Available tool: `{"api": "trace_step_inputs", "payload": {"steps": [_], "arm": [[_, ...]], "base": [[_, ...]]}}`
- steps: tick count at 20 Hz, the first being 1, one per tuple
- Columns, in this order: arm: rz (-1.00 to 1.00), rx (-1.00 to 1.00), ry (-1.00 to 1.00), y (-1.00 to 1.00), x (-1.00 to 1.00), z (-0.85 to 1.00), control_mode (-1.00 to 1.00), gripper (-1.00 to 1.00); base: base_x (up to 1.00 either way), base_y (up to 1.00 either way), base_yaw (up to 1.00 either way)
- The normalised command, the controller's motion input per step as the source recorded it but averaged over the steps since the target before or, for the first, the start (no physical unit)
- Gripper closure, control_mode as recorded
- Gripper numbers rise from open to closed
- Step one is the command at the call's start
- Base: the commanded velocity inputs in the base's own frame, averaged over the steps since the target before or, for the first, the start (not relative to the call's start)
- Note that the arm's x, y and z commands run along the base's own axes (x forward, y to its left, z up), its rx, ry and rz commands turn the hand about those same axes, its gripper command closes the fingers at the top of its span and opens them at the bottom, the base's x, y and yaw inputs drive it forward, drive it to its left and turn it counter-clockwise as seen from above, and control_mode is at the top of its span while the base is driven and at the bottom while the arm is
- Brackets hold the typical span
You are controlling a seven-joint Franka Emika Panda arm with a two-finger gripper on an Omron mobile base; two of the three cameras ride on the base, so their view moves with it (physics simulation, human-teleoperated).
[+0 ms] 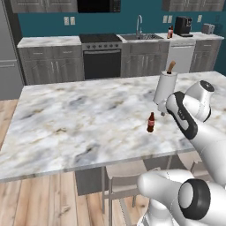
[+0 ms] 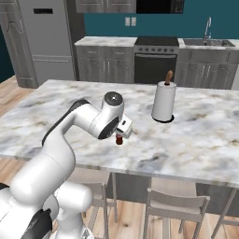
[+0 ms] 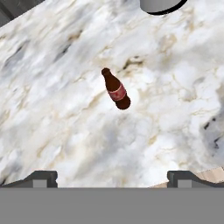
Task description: Place the large bottle from the dining counter next to the other large bottle outside the sink, and place the small bottle from the dining counter next to the other small bottle inside the sink.
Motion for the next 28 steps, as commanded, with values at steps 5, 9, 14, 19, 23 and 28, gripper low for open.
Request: {"api": "trace_step_inputs", "payload": {"steps": [5, 9, 14, 19, 23, 28], "arm": [[0.0, -0.04, 0.0, 0.0, 0.02, -0.01, -1.0, -1.0], [0.0, -0.16, 0.0, 0.05, 0.03, -0.01, -1.0, -1.0], [0.0, -0.23, 0.0, 0.13, 0.01, 0.0, -1.0, -1.0], [0.0, -0.14, 0.0, 0.12, 0.07, -0.04, -1.0, -1.0], [0.0, -0.02, 0.0, 0.06, 0.13, -0.07, -1.0, -1.0], [0.0, 0.0, 0.0, 0.02, 0.14, -0.05, -1.0, -1.0]], "base": [[0.0, 0.0, 0.0], [0.0, 0.0, 0.0], [0.0, 0.0, 0.0], [0.0, 0.0, 0.0], [0.0, 0.0, 0.0], [0.0, 0.0, 0.0]]}}
